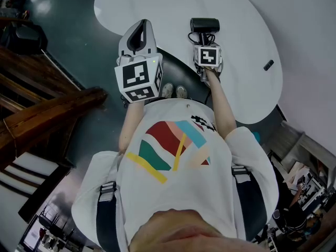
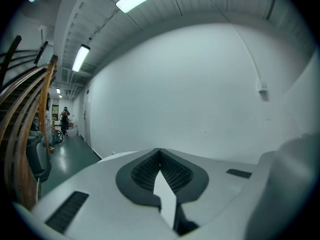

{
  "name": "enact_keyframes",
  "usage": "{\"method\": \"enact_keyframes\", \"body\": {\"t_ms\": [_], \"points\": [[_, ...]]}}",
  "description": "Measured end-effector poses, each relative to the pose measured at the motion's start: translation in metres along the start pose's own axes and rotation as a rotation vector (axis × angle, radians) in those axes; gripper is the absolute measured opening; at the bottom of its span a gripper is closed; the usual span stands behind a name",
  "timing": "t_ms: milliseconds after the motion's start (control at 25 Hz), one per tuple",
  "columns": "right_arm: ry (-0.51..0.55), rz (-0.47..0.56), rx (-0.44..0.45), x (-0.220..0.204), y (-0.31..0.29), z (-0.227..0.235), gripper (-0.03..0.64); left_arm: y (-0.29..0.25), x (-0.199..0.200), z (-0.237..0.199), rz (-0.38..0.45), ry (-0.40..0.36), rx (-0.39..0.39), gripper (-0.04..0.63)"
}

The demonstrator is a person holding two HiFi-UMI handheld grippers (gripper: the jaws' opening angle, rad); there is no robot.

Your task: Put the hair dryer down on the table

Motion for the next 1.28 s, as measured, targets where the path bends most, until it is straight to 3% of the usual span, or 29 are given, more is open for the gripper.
{"method": "enact_keyframes", "body": {"t_ms": [280,600,920,1280], "points": [[-0.006,0.0,0.001,0.0,-0.001,-0.002,0.224,0.009,-0.002,-0.004,0.004,0.01,-0.002,0.015],[-0.044,0.04,0.012,0.002,0.004,0.001,0.33,0.018,-0.002,0.0,0.012,0.015,-0.013,0.015],[-0.03,0.057,0.016,-0.005,0.019,-0.006,0.333,0.027,-0.001,0.003,0.026,0.016,-0.024,0.015],[-0.017,0.198,0.007,0.037,0.061,-0.001,0.333,0.035,0.001,0.005,0.044,0.014,-0.034,0.015]]}}
Point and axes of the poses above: the fingertips, and each gripper's own axes: y backward along the fingers, z to its right, x out of its top, the point moved 3 cm from there along y, backward along the fingers, and after that the axes turned 2 degrees about y, right-handed, at the moved point
